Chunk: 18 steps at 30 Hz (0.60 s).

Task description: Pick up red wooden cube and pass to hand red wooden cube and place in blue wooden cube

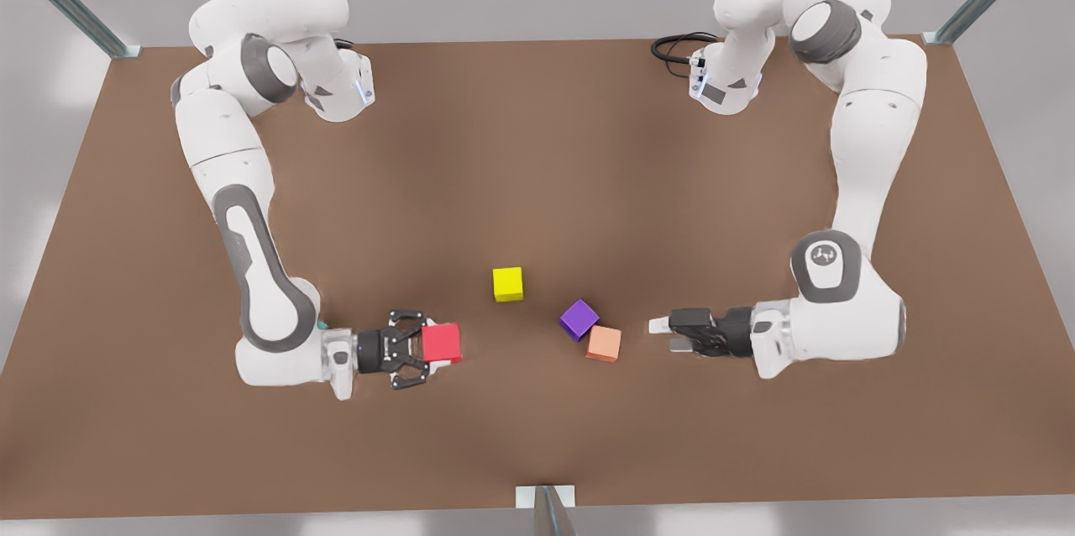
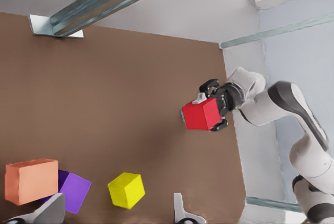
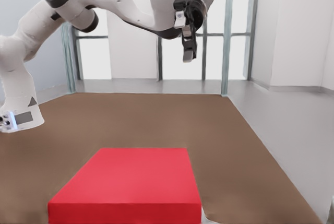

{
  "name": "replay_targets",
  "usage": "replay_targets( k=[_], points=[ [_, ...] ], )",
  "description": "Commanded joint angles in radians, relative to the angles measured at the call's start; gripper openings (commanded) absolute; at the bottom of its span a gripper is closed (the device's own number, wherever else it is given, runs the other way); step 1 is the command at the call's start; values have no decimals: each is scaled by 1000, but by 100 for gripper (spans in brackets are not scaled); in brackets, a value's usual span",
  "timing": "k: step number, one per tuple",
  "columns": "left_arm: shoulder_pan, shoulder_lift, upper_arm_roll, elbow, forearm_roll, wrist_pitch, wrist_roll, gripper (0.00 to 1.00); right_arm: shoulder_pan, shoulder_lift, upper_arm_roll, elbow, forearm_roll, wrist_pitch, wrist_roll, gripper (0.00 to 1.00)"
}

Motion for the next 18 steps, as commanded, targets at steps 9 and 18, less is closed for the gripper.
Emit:
replay_targets(
  k=[9,18],
  points=[
    [-328,-614,575,-372,411,-483,-109,100,-83,-312,-59,-271,-1325,-47,949,50],
    [-337,-594,561,-367,397,-484,-116,100,-101,-315,-57,-418,-1377,137,1103,50]
  ],
)
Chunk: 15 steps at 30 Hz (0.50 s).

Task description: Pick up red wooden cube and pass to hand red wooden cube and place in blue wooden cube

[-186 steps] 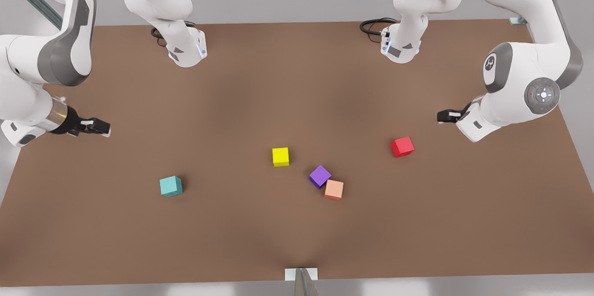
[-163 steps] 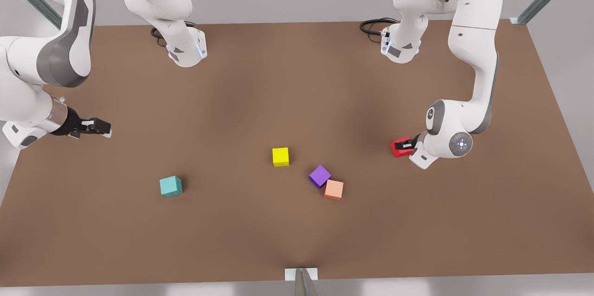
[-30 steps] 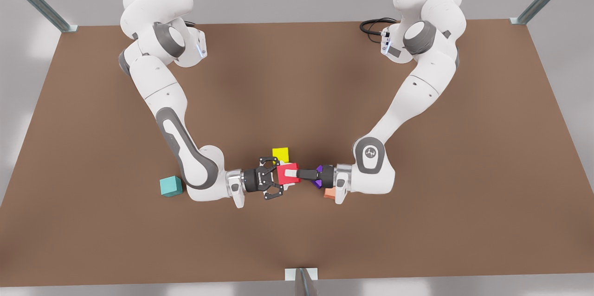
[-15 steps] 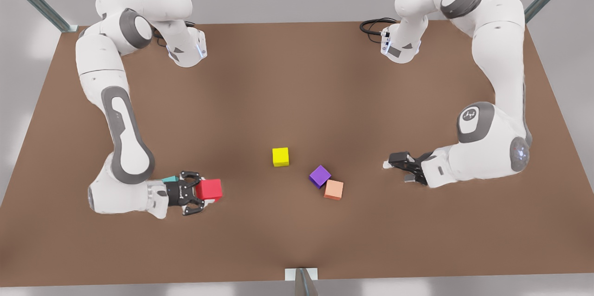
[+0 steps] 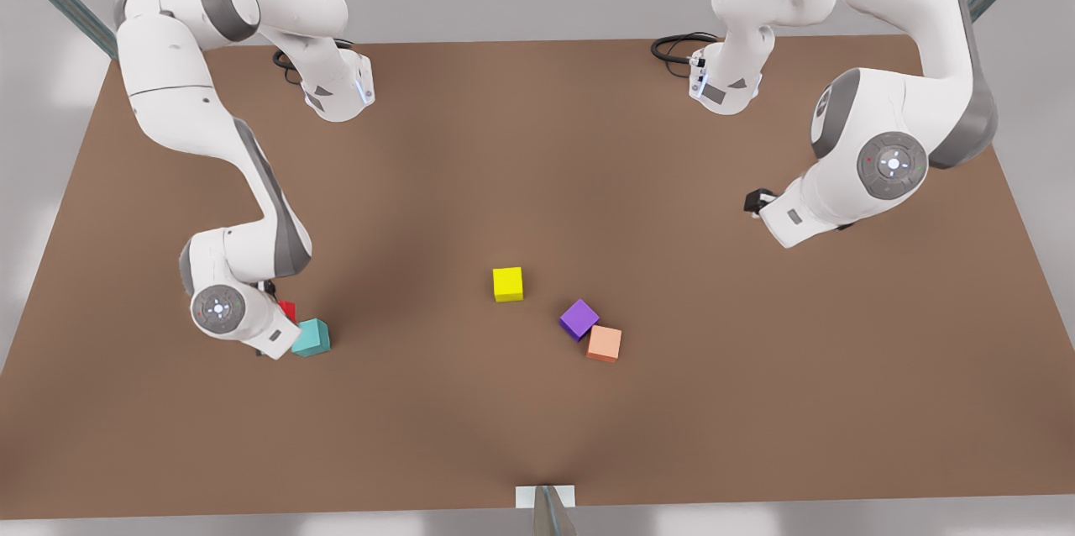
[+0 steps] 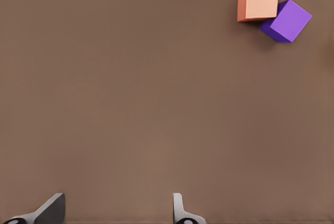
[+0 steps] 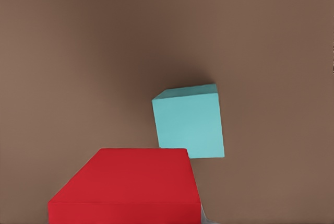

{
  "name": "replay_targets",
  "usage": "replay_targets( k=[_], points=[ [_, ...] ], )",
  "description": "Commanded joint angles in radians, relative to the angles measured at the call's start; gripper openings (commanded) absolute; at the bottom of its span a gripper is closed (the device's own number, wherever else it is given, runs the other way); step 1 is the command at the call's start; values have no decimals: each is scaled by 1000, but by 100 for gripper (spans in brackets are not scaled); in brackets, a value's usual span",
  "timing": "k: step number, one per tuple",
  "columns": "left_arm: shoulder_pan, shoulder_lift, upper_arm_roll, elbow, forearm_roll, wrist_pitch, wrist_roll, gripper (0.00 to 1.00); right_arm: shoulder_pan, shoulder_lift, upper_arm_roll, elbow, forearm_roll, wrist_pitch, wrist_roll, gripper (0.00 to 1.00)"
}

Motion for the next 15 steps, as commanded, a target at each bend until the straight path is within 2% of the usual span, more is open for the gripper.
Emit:
replay_targets(
  k=[1,15],
  points=[
    [2,0,-1,0,-4,-18,-20,100,0,16,2,1,-2,90,526,50],
    [2,1,-1,0,-2,-18,-19,100,-31,17,3,-75,89,158,527,50]
  ],
)
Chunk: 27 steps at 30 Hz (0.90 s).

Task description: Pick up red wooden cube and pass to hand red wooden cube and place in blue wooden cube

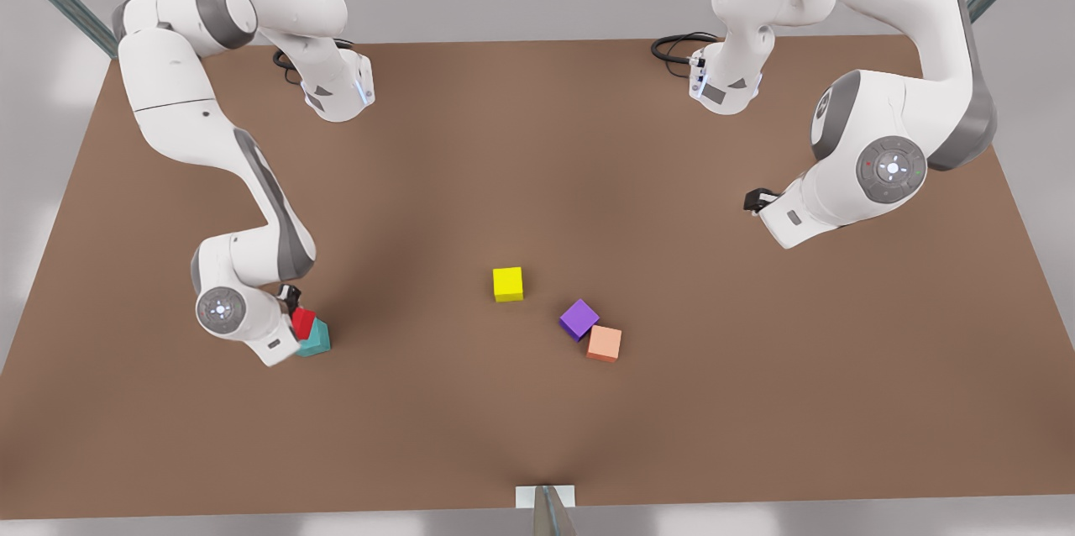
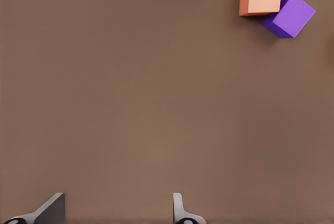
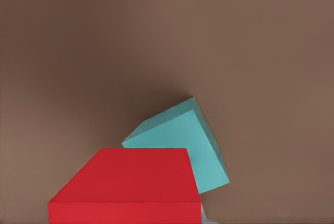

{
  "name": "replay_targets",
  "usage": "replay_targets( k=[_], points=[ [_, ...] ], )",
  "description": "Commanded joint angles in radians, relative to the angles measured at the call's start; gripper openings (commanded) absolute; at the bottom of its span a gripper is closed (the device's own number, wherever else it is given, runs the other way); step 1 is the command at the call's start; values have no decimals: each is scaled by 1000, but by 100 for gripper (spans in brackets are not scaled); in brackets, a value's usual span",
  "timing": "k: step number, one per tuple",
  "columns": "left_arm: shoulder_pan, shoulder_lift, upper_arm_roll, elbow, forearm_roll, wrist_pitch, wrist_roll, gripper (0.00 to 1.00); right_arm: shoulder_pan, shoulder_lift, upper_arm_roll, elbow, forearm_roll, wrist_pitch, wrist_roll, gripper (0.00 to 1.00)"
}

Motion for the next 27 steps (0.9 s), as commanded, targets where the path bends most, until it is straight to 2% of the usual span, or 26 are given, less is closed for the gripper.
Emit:
replay_targets(
  k=[1,5,6,7,27],
  points=[
    [0,-1,0,0,1,-2,-9,100,-2,-2,0,-5,7,35,236,50],
    [0,5,0,0,1,-2,-8,100,-2,6,0,-5,8,49,236,50],
    [0,7,0,0,1,-2,-8,100,-2,6,0,-5,12,49,237,68],
    [0,7,0,0,1,-2,-8,100,-2,6,0,-5,18,49,237,100],
    [3,14,1,0,2,-3,-9,100,-8,-34,9,-2,65,3,225,100]
  ],
)
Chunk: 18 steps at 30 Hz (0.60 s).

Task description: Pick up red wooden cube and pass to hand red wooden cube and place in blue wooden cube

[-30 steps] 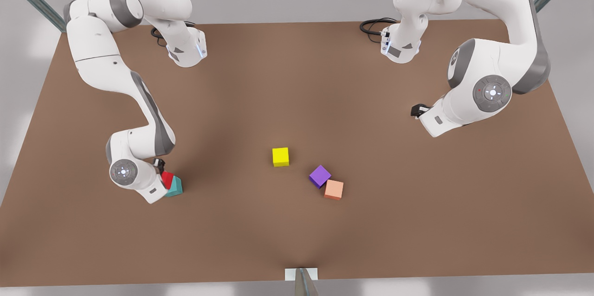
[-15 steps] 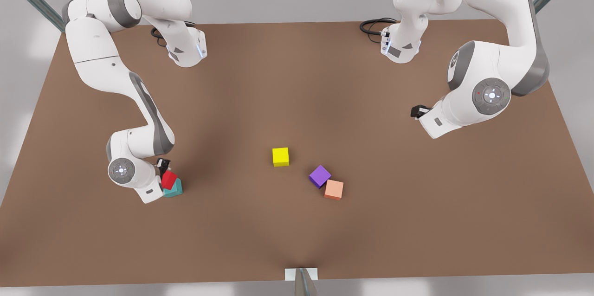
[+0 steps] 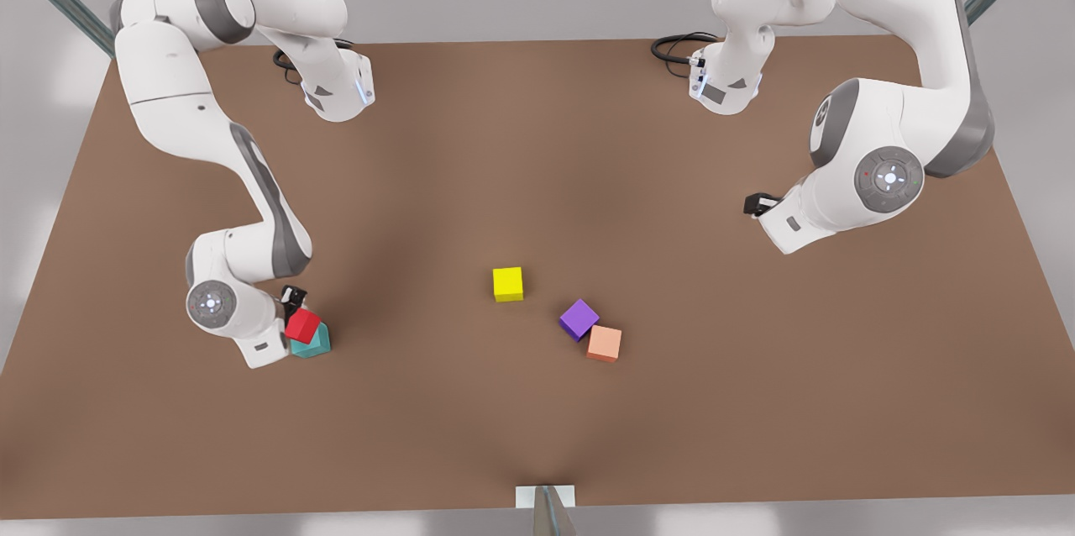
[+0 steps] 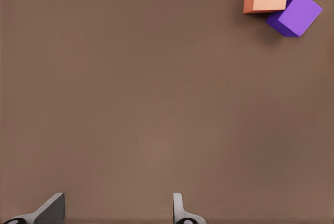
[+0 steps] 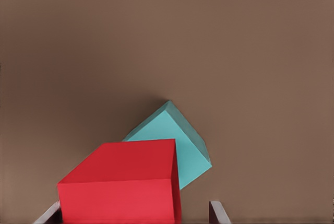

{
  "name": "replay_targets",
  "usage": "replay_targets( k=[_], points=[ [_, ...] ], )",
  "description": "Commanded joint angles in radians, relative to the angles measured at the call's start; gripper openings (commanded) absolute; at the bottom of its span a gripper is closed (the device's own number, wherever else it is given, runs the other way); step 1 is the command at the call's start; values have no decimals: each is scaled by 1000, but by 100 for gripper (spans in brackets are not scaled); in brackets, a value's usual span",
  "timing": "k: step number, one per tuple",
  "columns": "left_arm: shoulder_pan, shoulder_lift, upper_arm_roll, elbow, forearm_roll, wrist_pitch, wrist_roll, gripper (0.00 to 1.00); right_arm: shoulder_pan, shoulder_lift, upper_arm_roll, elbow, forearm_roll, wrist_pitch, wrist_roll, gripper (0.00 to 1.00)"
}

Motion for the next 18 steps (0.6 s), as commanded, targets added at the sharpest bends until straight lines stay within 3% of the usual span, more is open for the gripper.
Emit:
replay_targets(
  k=[1,5,7,12,18],
  points=[
    [0,-1,0,0,1,-1,-2,100,0,-14,2,5,35,-55,43,100],
    [0,5,0,0,1,-1,-2,100,2,-92,4,35,114,-194,45,100],
    [0,5,0,0,1,-1,-4,100,3,-97,2,143,171,-309,78,100],
    [0,5,0,0,1,-1,-4,100,-21,-91,-27,275,246,-453,965,100],
    [0,5,0,0,1,-1,-2,100,-17,-115,-33,465,205,-746,1042,100]
  ],
)
